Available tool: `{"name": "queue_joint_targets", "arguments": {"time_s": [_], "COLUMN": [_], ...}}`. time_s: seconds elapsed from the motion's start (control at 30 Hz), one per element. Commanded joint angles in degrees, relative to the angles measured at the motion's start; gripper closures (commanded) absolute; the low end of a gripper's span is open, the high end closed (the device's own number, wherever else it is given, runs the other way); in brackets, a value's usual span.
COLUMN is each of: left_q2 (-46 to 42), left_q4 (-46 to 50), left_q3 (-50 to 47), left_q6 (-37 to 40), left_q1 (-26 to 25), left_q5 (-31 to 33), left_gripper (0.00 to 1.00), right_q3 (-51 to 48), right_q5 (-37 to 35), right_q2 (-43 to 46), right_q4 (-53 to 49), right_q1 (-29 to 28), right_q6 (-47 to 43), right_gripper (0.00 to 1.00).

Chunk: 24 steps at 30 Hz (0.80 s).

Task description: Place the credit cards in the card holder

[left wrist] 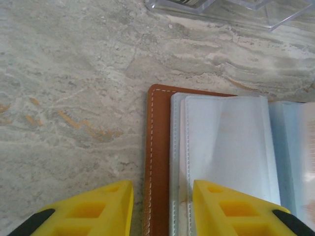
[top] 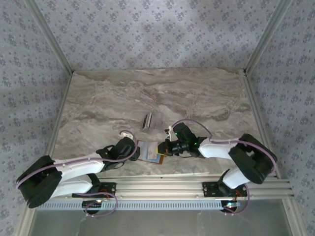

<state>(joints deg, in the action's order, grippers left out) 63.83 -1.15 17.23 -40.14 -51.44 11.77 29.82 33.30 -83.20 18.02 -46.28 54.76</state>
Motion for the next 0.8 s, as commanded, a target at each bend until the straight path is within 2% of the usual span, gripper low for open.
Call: {"name": "queue_joint_targets", "arguments": {"time_s": [0.0,0.57,0.77], "left_q2": [-2.53,-3.02,-2.66], "left_q4": [3.07,3.43,3.00], "left_q3": [-1.05,-1.10,-1.37], "left_q6": [-0.64,-0.59,-0.64], "left_q1": [-0.32,-1.12,-1.12], "left_q5": [1.67,1.96,2.18], "left_gripper": [0.64,0.67,0.67], "right_q3": [0.82,1.64,2.35], "right_q5": [-2.23,2.62,3.23], "right_q2": [3.89,-6.04,-7.60], "right_q4": [-5.96,5.27,6.46], "right_q1": [-0.38,-0.97,-1.77], "right_q6": [-2.56,2.20,2.57], "right_gripper": [1.00,1.00,1.00]}}
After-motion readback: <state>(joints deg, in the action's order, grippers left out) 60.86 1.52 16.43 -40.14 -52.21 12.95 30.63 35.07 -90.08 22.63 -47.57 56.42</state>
